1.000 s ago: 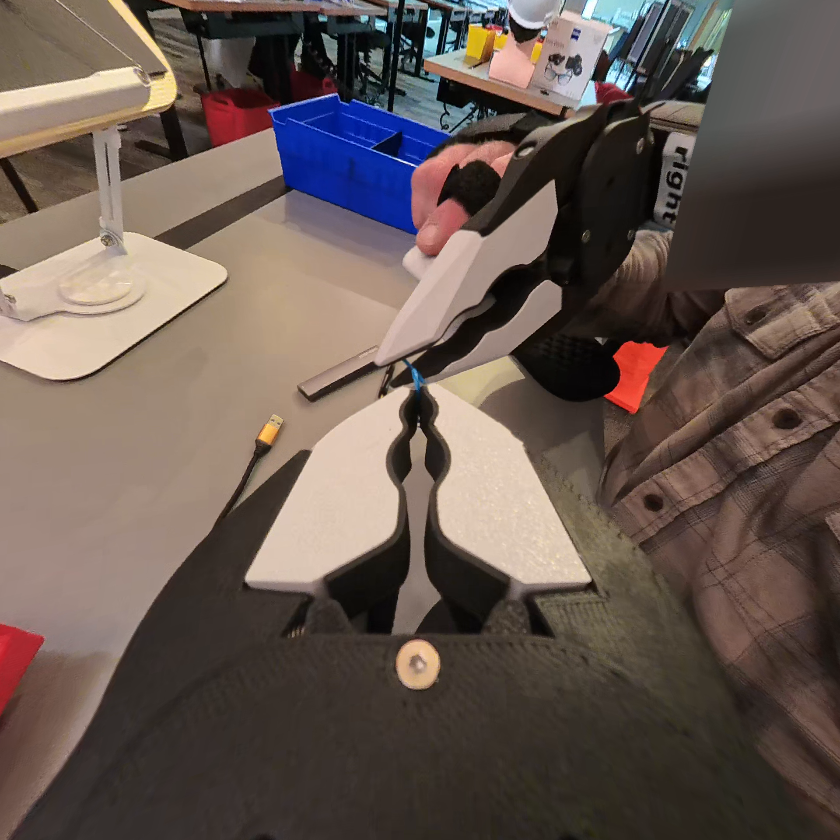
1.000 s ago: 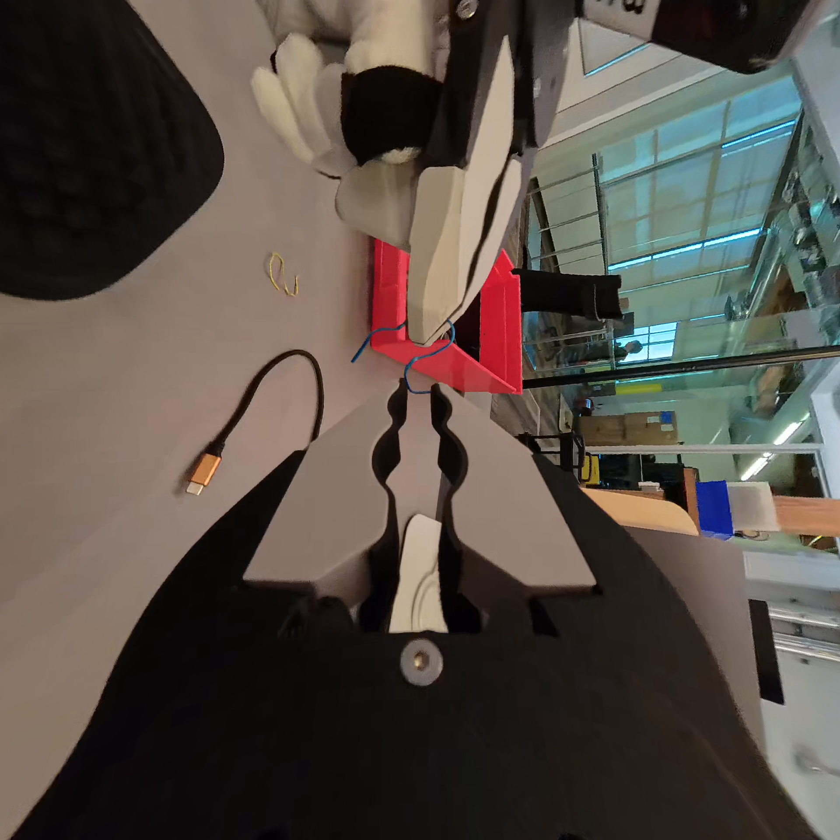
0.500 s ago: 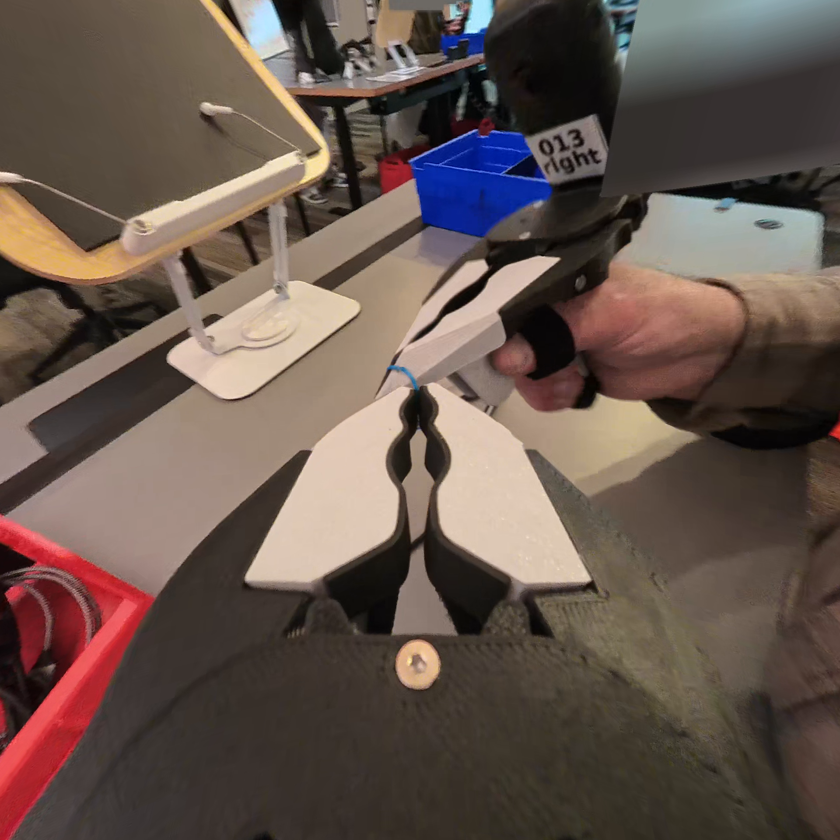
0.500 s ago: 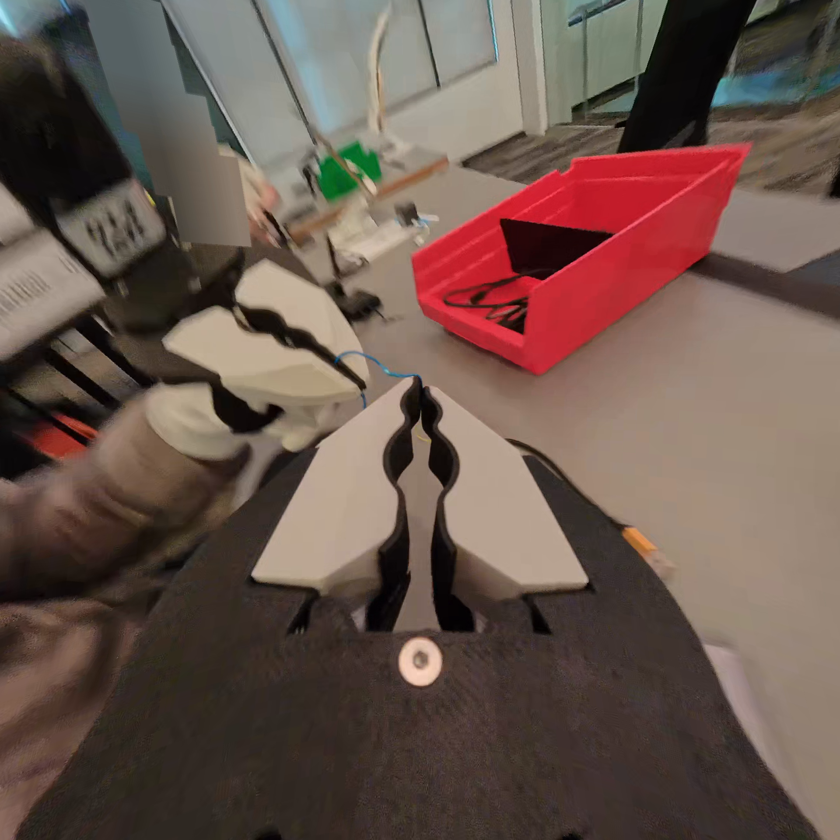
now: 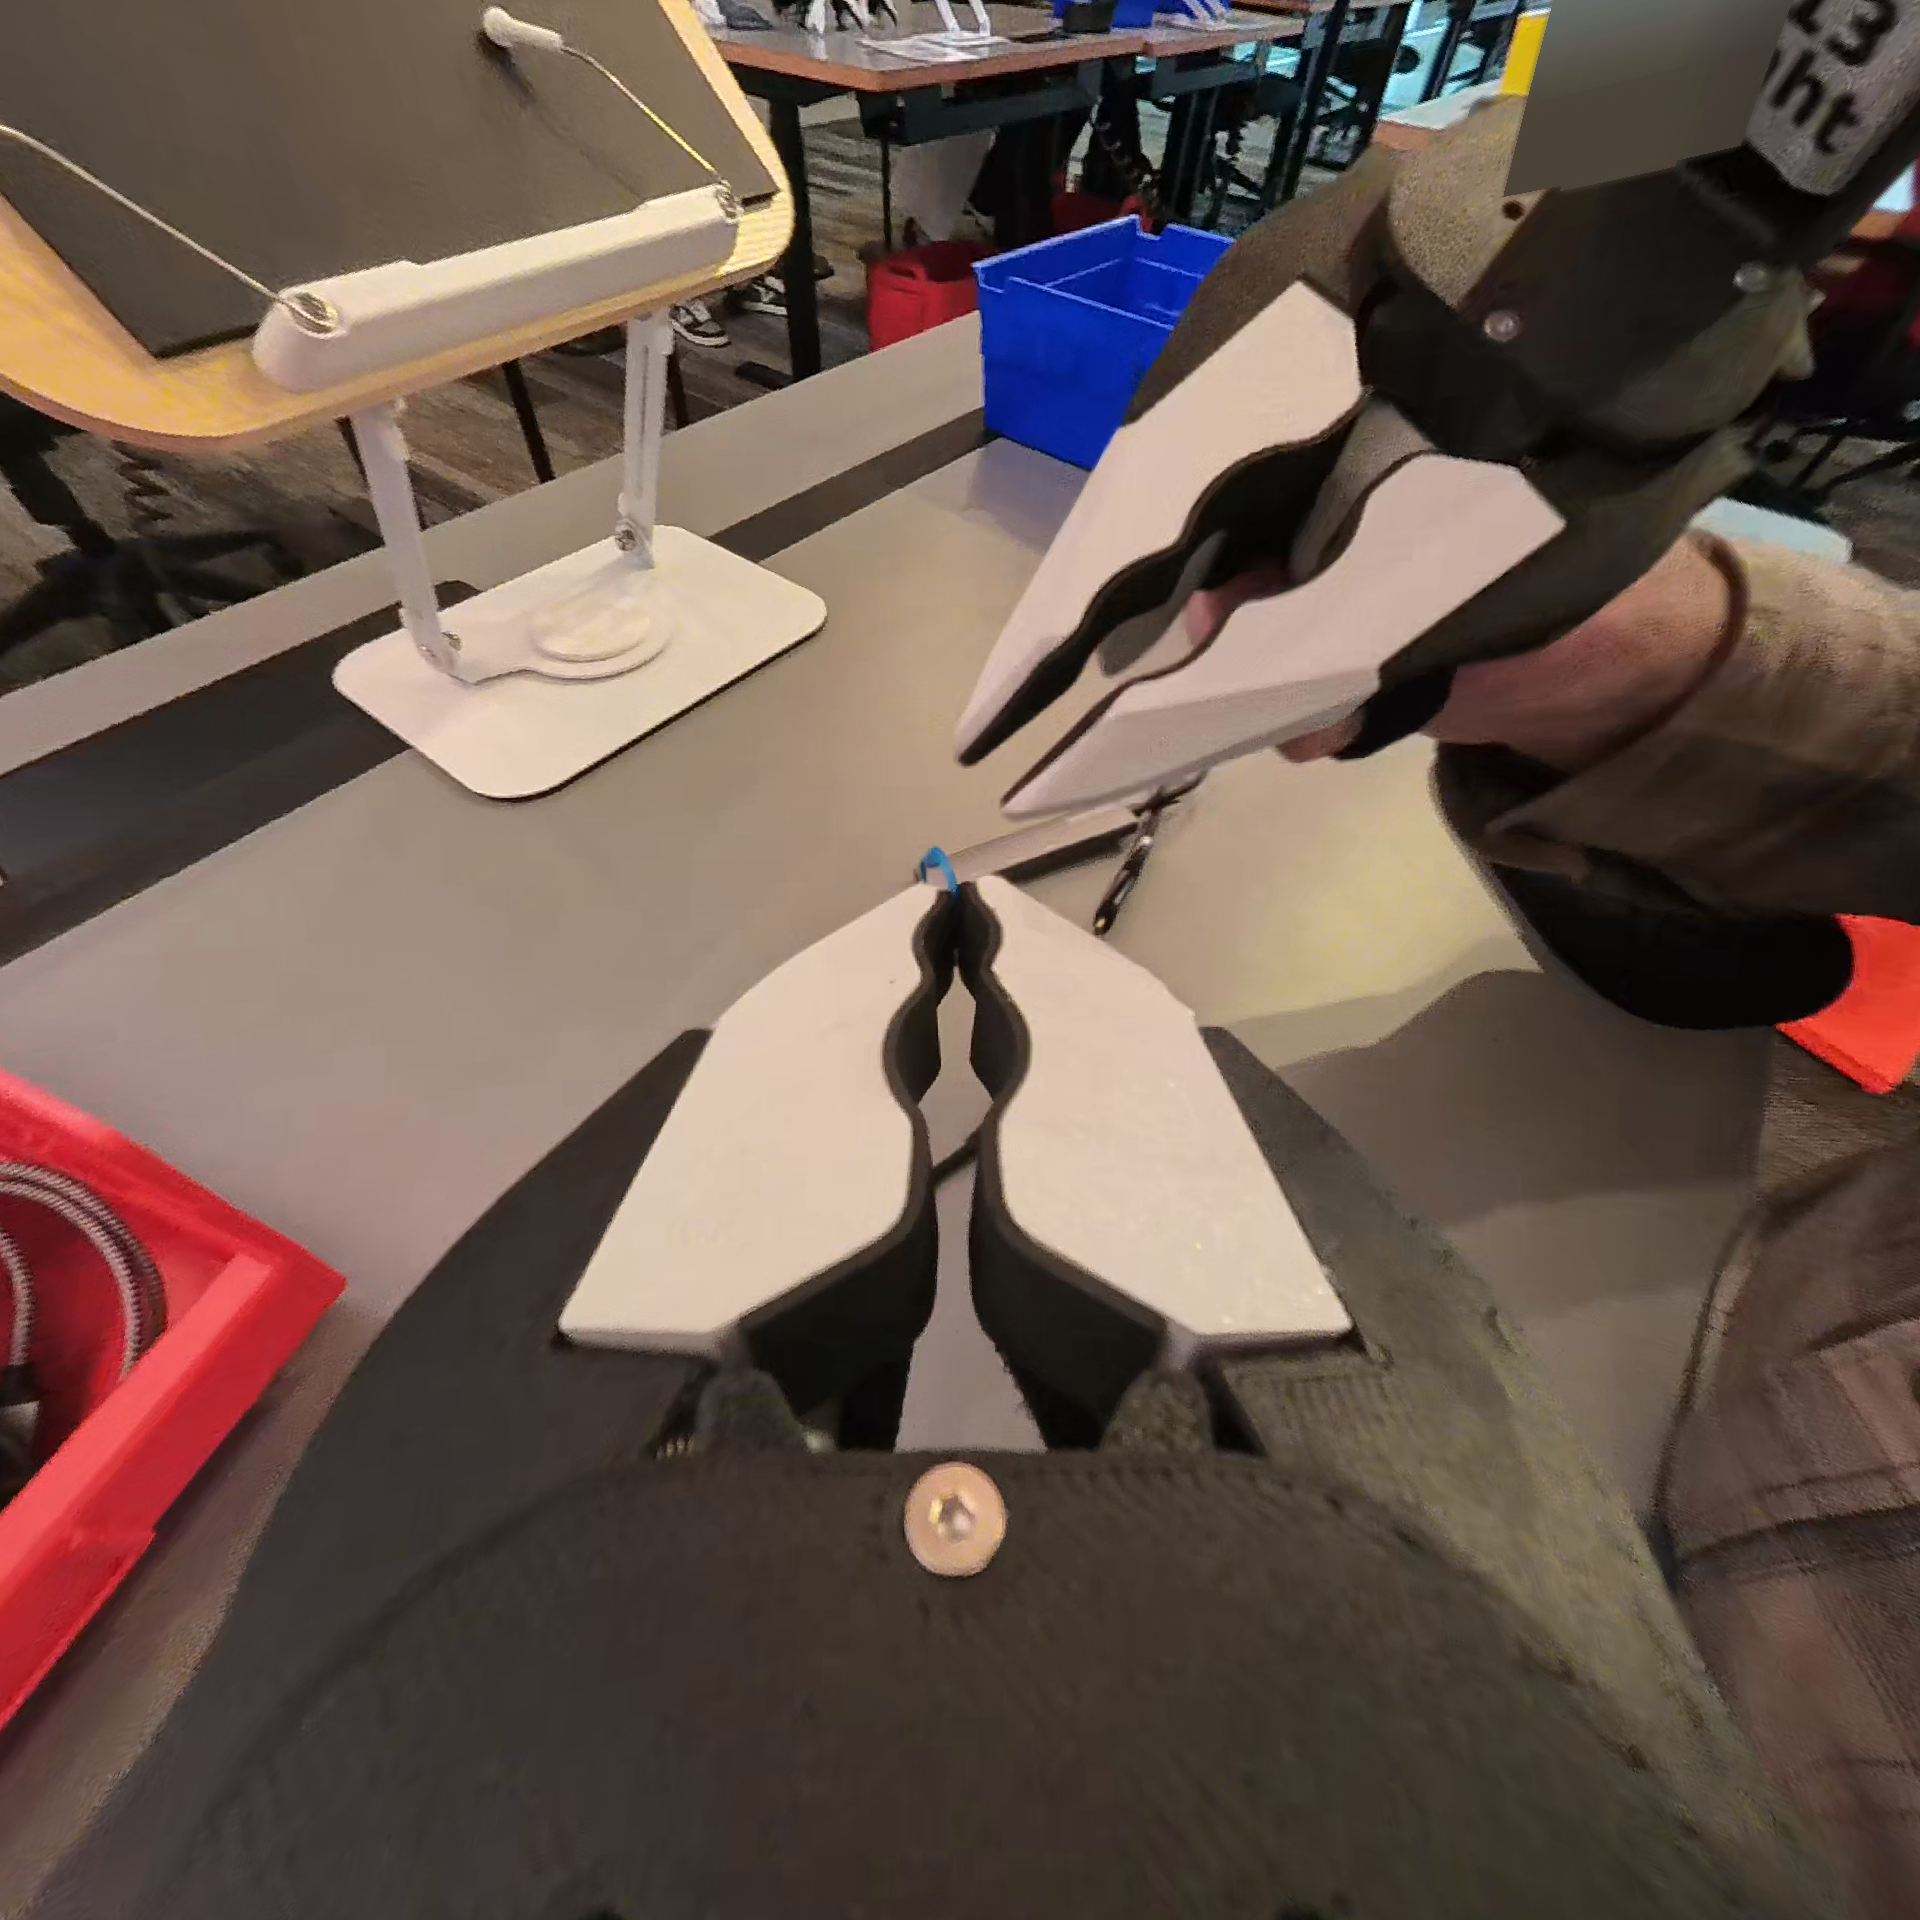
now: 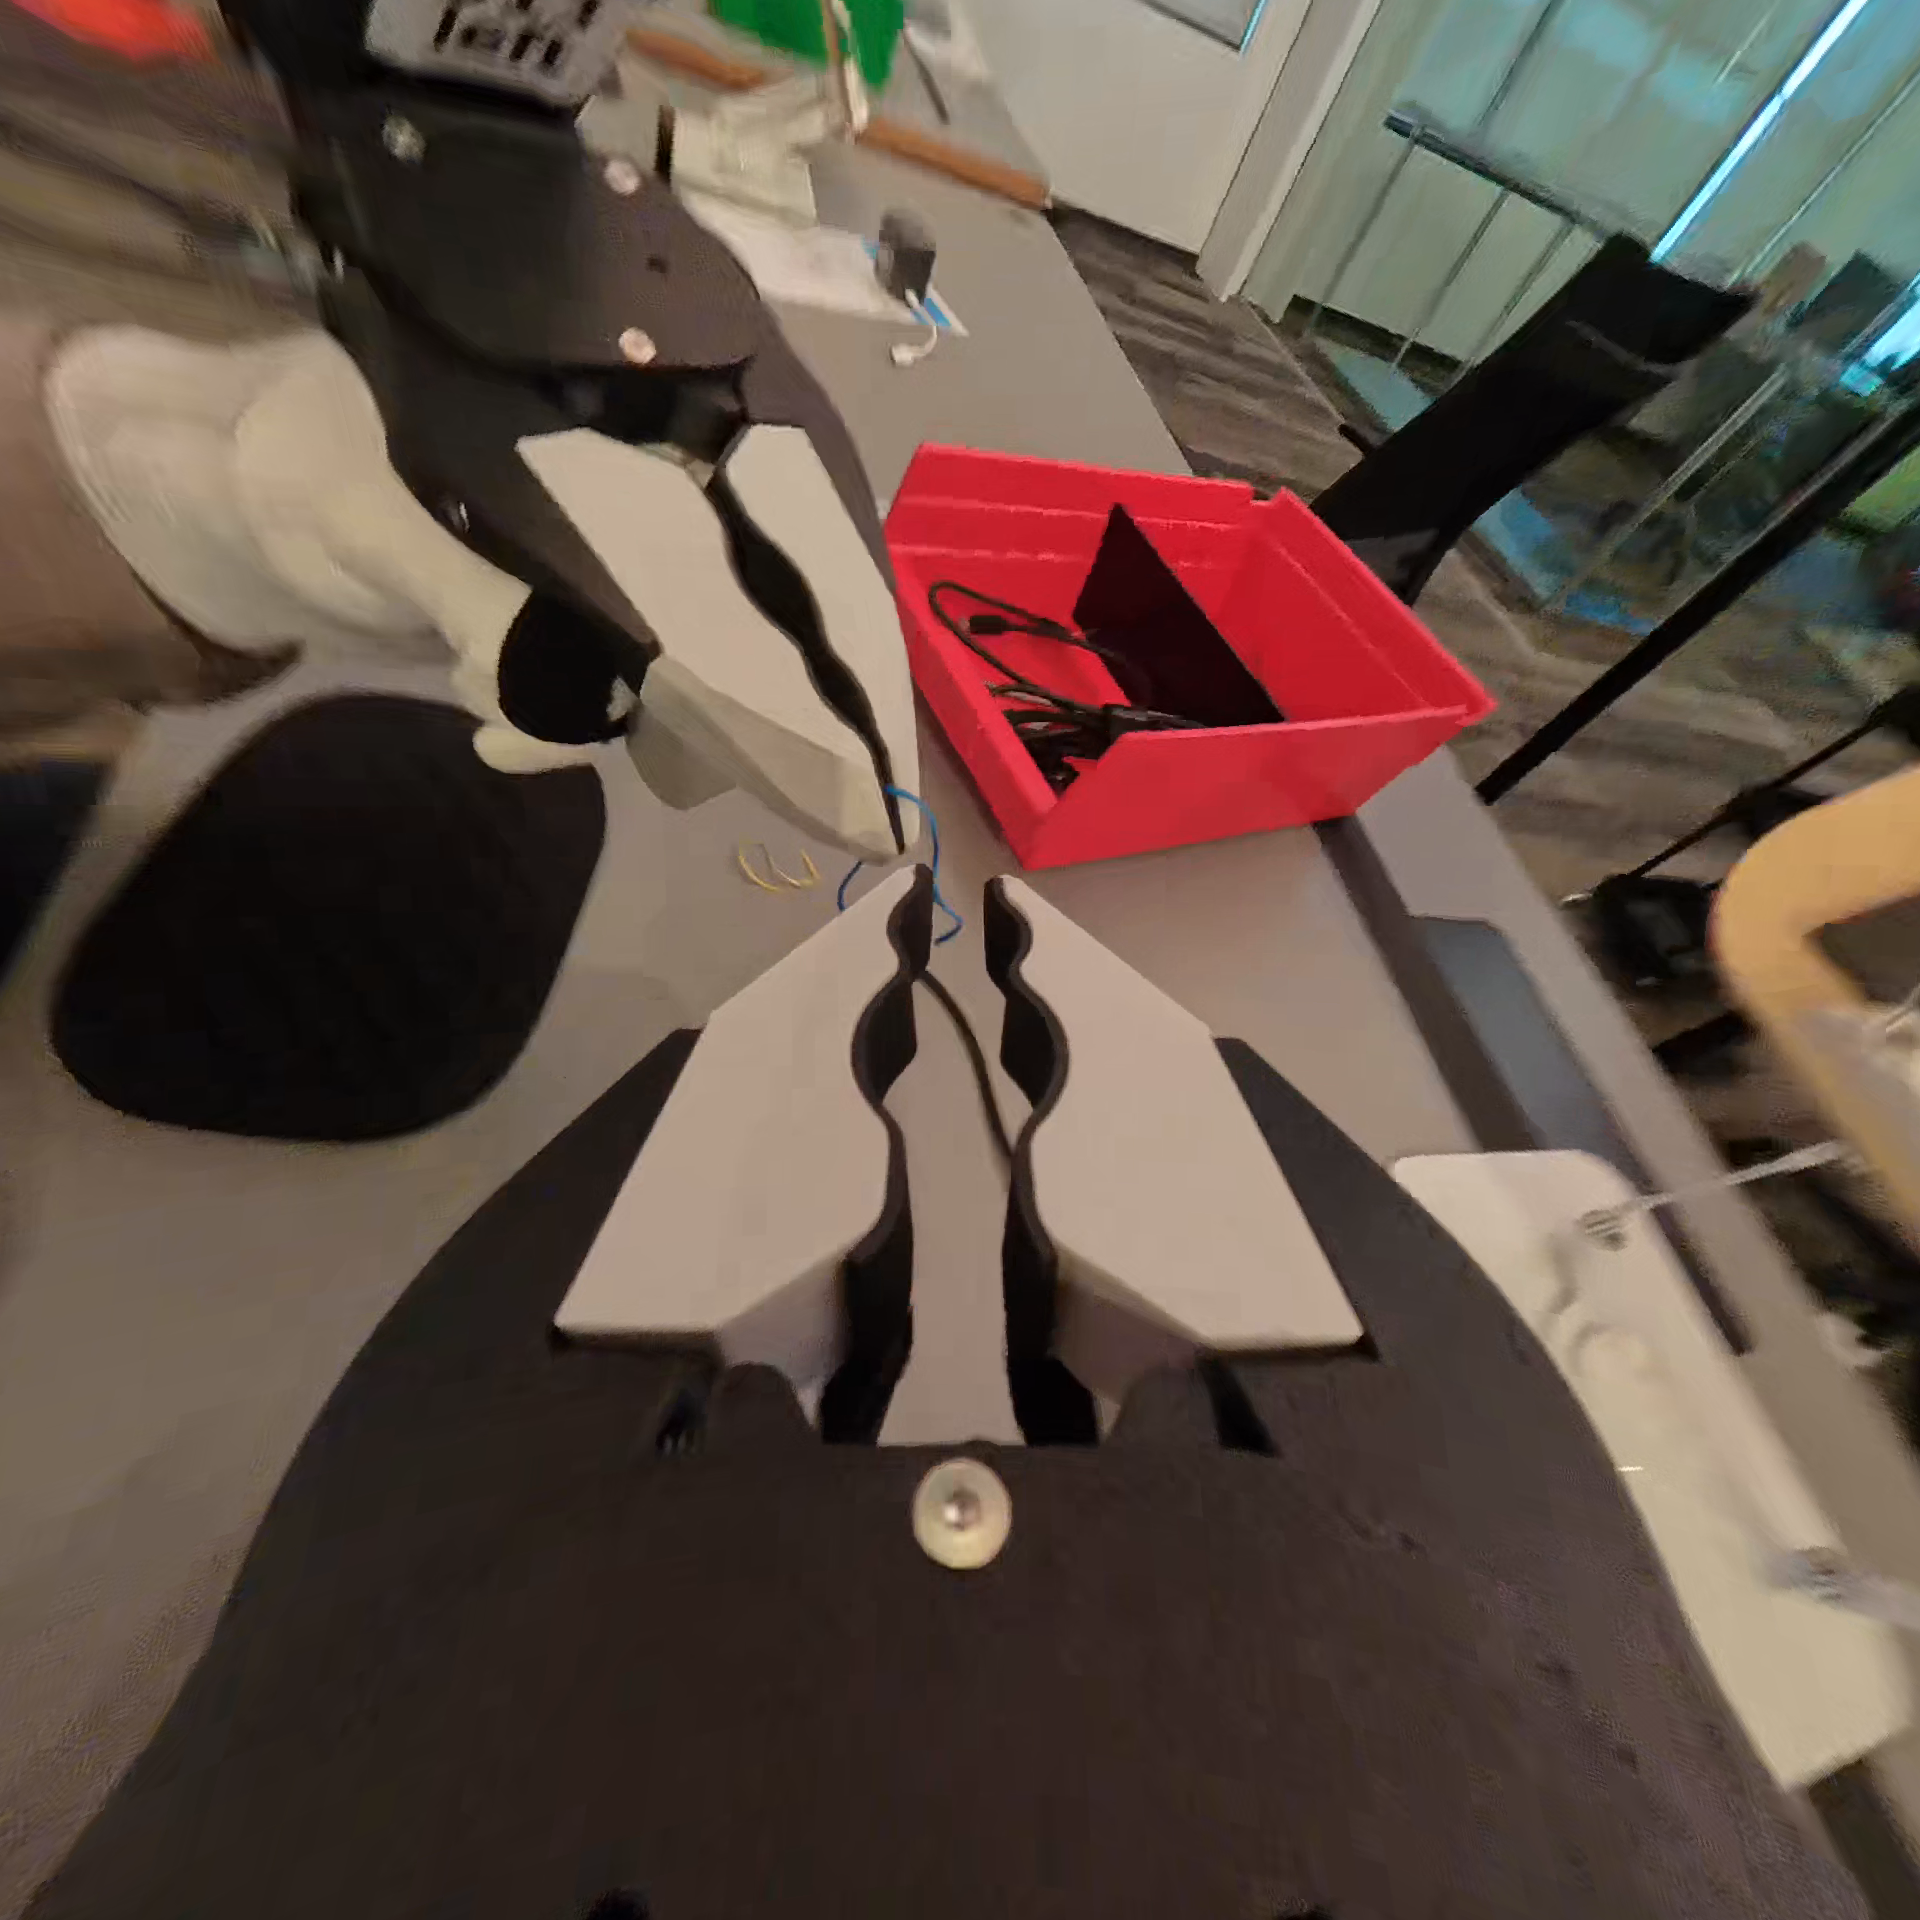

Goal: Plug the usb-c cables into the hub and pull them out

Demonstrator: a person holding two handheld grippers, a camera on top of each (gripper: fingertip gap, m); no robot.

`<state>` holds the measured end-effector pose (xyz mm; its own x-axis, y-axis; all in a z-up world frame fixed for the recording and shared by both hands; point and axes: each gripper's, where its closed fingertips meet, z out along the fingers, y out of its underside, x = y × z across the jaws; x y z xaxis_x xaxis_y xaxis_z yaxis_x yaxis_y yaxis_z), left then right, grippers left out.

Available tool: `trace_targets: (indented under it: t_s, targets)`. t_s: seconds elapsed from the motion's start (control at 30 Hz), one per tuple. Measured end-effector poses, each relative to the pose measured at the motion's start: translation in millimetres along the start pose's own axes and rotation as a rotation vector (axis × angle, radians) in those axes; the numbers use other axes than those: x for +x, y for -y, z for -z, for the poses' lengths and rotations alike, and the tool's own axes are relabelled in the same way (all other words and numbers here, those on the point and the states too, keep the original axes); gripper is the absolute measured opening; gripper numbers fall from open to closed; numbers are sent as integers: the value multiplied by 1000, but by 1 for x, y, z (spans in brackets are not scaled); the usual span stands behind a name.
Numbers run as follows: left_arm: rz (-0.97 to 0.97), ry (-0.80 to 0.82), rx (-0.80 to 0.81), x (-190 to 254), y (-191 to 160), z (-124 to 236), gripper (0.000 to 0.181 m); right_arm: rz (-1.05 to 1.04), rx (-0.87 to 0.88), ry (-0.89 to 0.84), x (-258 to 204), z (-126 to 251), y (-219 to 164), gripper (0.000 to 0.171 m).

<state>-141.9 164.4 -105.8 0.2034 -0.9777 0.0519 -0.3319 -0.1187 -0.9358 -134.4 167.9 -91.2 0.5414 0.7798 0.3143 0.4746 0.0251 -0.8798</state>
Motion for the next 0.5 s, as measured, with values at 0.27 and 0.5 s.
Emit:
trace_targets:
  t_s: [0.27, 0.5]
  targets:
    - [-15, -38, -8, 7, 4, 0, 0, 188, -81, -6, -5, -14, -3, 0]
    - [-67, 26, -52, 1, -1, -7, 0, -84, -33, 44, -1, -16, -7, 0]
